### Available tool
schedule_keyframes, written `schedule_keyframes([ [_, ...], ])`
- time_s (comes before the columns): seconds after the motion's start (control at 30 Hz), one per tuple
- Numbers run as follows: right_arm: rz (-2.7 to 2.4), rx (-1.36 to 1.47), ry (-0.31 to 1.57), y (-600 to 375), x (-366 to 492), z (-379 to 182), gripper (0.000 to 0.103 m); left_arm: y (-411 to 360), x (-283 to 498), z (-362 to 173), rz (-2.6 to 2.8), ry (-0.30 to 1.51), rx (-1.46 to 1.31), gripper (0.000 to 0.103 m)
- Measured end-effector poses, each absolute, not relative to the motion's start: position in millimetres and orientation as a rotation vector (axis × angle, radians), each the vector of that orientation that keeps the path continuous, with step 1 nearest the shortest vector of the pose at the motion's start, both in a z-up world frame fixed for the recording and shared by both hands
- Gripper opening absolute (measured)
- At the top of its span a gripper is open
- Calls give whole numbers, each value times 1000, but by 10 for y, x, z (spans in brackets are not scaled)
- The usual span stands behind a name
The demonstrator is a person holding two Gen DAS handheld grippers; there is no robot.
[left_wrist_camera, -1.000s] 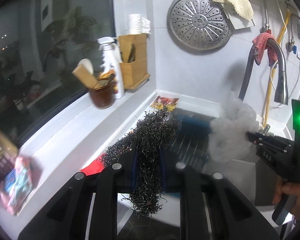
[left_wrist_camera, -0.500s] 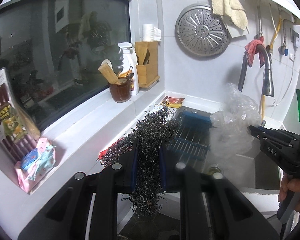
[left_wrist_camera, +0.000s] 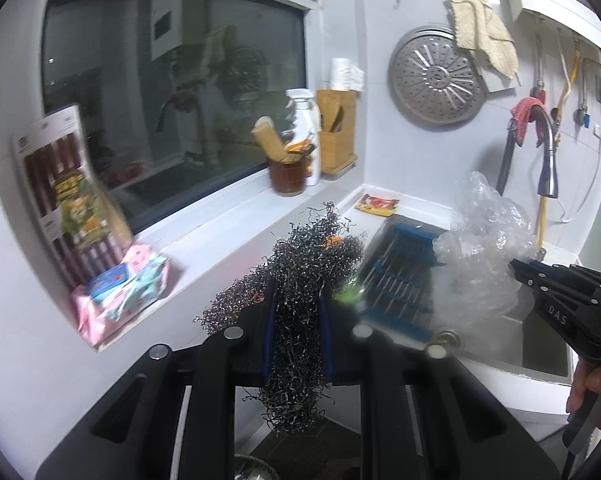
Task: Collect trash
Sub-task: 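Carry the steel wool with the left gripper to the bin while the right carries the bag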
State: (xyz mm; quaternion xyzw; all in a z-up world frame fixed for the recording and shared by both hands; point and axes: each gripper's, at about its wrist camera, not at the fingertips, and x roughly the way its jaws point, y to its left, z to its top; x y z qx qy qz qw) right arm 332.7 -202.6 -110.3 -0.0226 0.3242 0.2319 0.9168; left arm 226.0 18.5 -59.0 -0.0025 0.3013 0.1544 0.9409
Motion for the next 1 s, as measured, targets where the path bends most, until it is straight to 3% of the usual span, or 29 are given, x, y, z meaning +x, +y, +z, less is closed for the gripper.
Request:
schedule_keyframes([
  [0.57, 694, -140, 697, -1210, 2741, -1197, 11, 734, 1588, -884, 496, 673, -92, 20],
  [1.0, 846, -266, 749, -463, 2391, -1472, 11, 1321, 1191, -1528, 637, 776, -243, 20],
])
